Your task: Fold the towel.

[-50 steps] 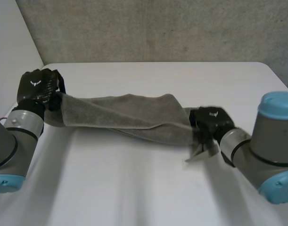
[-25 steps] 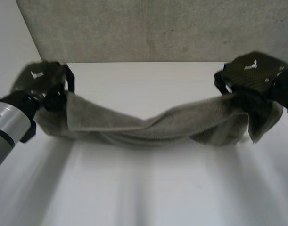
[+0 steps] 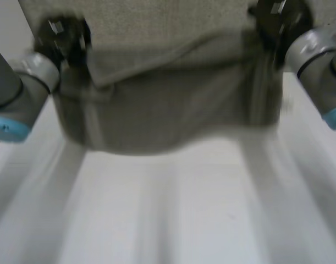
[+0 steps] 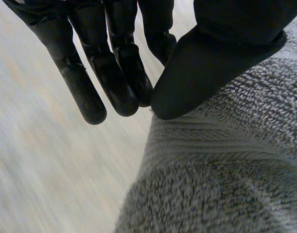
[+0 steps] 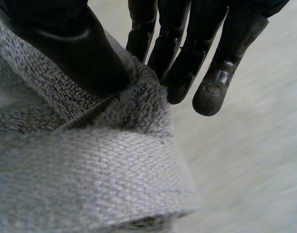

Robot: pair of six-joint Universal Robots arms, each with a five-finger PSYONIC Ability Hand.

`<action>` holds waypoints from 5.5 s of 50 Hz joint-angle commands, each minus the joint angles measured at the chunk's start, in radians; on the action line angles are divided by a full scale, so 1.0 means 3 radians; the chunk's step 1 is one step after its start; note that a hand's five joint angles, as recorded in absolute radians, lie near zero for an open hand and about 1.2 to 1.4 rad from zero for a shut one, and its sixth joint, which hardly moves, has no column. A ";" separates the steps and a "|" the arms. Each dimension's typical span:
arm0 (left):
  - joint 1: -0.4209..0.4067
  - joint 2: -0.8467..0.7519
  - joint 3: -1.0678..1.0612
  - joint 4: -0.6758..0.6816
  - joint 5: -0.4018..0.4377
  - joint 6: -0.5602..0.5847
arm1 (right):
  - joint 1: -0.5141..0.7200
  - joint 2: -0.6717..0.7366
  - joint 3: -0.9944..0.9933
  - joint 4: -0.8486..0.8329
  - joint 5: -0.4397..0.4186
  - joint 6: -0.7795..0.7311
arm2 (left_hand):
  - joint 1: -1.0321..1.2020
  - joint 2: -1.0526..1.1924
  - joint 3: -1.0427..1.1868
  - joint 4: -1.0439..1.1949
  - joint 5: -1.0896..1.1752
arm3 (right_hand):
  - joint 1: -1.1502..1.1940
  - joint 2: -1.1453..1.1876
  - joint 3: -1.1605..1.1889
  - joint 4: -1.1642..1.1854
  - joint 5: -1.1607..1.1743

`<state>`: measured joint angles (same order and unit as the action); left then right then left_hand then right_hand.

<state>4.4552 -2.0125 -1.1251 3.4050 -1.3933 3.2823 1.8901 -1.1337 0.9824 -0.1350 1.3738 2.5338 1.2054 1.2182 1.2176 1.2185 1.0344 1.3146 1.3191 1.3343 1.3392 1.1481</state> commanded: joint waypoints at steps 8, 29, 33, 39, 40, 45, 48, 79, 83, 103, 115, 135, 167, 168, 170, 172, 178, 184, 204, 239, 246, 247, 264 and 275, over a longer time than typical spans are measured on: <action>0.0049 0.0644 -0.0555 0.0952 -0.0137 -0.0561 | -0.0026 -0.0675 0.0775 0.0097 -0.0402 0.0390 | 0.0636 0.0594 0.0596 0.0593 0.0624 | 0.0272 0.0257 0.0207 0.0190 0.0245; 0.0356 -0.0138 -0.1951 0.0549 0.0508 0.0042 | -0.0006 0.0164 0.1665 0.0931 -0.0494 -0.0198 | 0.0636 0.0594 0.0596 0.0593 0.0624 | 0.0272 0.0257 0.0207 0.0190 0.0245; 0.0427 -0.0093 -0.1966 0.0258 0.0508 0.0624 | -0.0037 0.0118 0.1741 0.0926 -0.0489 -0.0198 | 0.0636 0.0594 0.0596 0.0593 0.0624 | 0.0272 0.0257 0.0207 0.0190 0.0245; 0.0412 0.0086 -0.1910 -0.0054 0.0513 0.0881 | -0.0037 -0.0076 0.1838 0.0926 -0.0494 -0.0178 | 0.0636 0.0594 0.0596 0.0593 0.0624 | 0.0272 0.0257 0.0207 0.0190 0.0245; 0.0412 0.0087 -0.1910 -0.0055 0.0513 0.0881 | -0.0037 -0.0076 0.1839 0.0926 -0.0494 -0.0178 | 0.0636 0.0594 0.0596 0.0593 0.0624 | 0.0272 0.0257 0.0207 0.0190 0.0245; 0.0392 0.0056 -0.1768 0.0016 0.0467 0.0876 | -0.0037 -0.0122 0.1992 0.0809 -0.0489 -0.0142 | -0.0063 -0.0106 -0.0104 -0.0107 -0.0075 | 0.0272 0.0257 0.0207 0.0190 0.0245; 0.0351 -0.0030 -0.1614 0.0093 0.0446 0.0866 | -0.0042 -0.0122 0.2038 0.0742 -0.0489 -0.0137 | -0.1215 -0.1258 -0.1255 -0.1259 -0.1227 | 0.0272 0.0257 0.0207 0.0190 0.0245; -0.0232 0.0572 -0.2600 0.0774 0.0395 0.0876 | -0.0277 -0.0010 0.2314 0.0184 -0.0489 0.0467 | -0.3257 -0.3300 -0.3298 -0.3301 -0.3269 | 0.0272 0.0257 0.0207 0.0190 0.0245; -0.0318 0.0511 -0.2606 0.0763 0.0390 0.0891 | -0.0277 -0.0010 0.2319 0.0179 -0.0489 0.0472 | -0.3228 -0.3271 -0.3269 -0.3272 -0.3240 | 0.0272 0.0257 0.0207 0.0190 0.0245; -0.0370 -0.0036 -0.2417 0.0896 0.0344 0.0912 | -0.0277 0.0011 0.2329 0.0174 -0.0489 0.0467 | -0.2857 -0.2899 -0.2897 -0.2901 -0.2869 | 0.0272 0.0257 0.0207 0.0190 0.0245; -0.0339 -0.0179 -0.2324 0.1433 0.0012 0.0901 | -0.0272 0.0036 0.2340 0.0169 -0.0489 0.0467 | -0.2377 -0.2419 -0.2417 -0.2420 -0.2389 | 0.0272 0.0257 0.0207 0.0190 0.0245; -0.0094 -0.0179 -0.2278 0.1438 -0.0351 0.0912 | -0.0282 0.0036 0.2350 0.0128 -0.0474 0.0461 | -0.1770 -0.1813 -0.1810 -0.1814 -0.1782 | 0.0272 0.0257 0.0207 0.0190 0.0245; 0.0003 -0.0107 -0.2437 0.1275 -0.0290 0.0952 | -0.0272 0.0031 0.2386 0.0092 -0.0463 0.0472 | -0.1345 -0.1388 -0.1386 -0.1389 -0.1357 | 0.0272 0.0257 0.0207 0.0190 0.0245; 0.0003 -0.0148 -0.2427 0.1249 -0.0290 0.0988 | -0.0272 0.0031 0.2386 0.0092 -0.0463 0.0472 | -0.1446 -0.1489 -0.1486 -0.1490 -0.1458 | 0.0272 0.0257 0.0207 0.0190 0.0245; -0.0002 -0.0189 -0.2411 0.1229 -0.0290 0.1044 | -0.0272 0.0031 0.2386 0.0092 -0.0463 0.0472 | -0.1495 -0.1538 -0.1536 -0.1539 -0.1507 | 0.0272 0.0257 0.0207 0.0190 0.0245; -0.0002 -0.0230 -0.2396 0.1213 -0.0285 0.1105 | -0.0272 0.0036 0.2386 0.0092 -0.0468 0.0472 | -0.1544 -0.1587 -0.1585 -0.1588 -0.1556 | 0.0272 0.0257 0.0207 0.0190 0.0245; -0.0002 -0.0307 -0.2386 0.1218 -0.0285 0.1224 | -0.0272 0.0031 0.2396 0.0087 -0.0468 0.0472 | -0.1565 -0.1607 -0.1605 -0.1608 -0.1576 | 0.0272 0.0257 0.0207 0.0190 0.0245; -0.0012 -0.0322 -0.2386 0.1244 -0.0290 0.1218 | -0.0272 0.0031 0.2396 0.0087 -0.0468 0.0472 | -0.1476 -0.1519 -0.1517 -0.1520 -0.1488 | 0.0272 0.0257 0.0207 0.0190 0.0245; -0.0022 0.0790 -0.2600 0.1147 -0.0270 0.1229 | -0.0358 -0.0785 0.2187 0.0586 -0.0499 0.0400 | 0.0636 0.0594 0.0596 0.0593 0.0624 | 0.0272 0.0257 0.0207 0.0190 0.0245; 0.0019 -0.0091 -0.1064 -0.0852 0.0289 0.1224 | -0.0420 0.0214 0.0465 0.2630 -0.0484 -0.1339 | 0.0636 0.0594 0.0596 0.0593 0.0624 | 0.0272 0.0257 0.0207 0.0190 0.0245; -0.0140 -0.0292 0.0158 -0.0583 -0.0161 0.1193 | -0.0241 0.0394 -0.0401 0.1381 -0.0136 -0.0853 | 0.0636 0.0594 0.0596 0.0593 0.0624 | 0.0272 0.0257 0.0207 0.0190 0.0245; -0.0160 -0.0292 0.0373 -0.0328 -0.0238 0.1193 | -0.0206 0.0364 -0.0401 0.0905 -0.0126 -0.0741 | 0.0636 0.0594 0.0596 0.0593 0.0624 | 0.0272 0.0257 0.0207 0.0190 0.0245; -0.0135 0.0327 -0.0617 0.1484 -0.0239 0.0896 | -0.0256 -0.0281 0.0499 0.0326 -0.0468 -0.0392 | 0.0636 0.0594 0.0596 0.0593 0.0624 | 0.0272 0.0257 0.0207 0.0190 0.0245; 0.0024 0.0107 -0.1695 0.1510 -0.0213 0.0891 | -0.0267 0.0102 0.0647 0.0950 -0.0530 -0.0438 | 0.0636 0.0594 0.0596 0.0593 0.0624 | 0.0272 0.0257 0.0207 0.0190 0.0245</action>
<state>4.4385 -1.9318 -1.5084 3.8581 -1.4586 3.5477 1.8115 -1.1843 1.1463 0.0638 1.2185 2.4134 1.2024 1.2178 1.2172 1.2184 1.0339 1.3153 1.3359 1.3446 1.3432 1.1667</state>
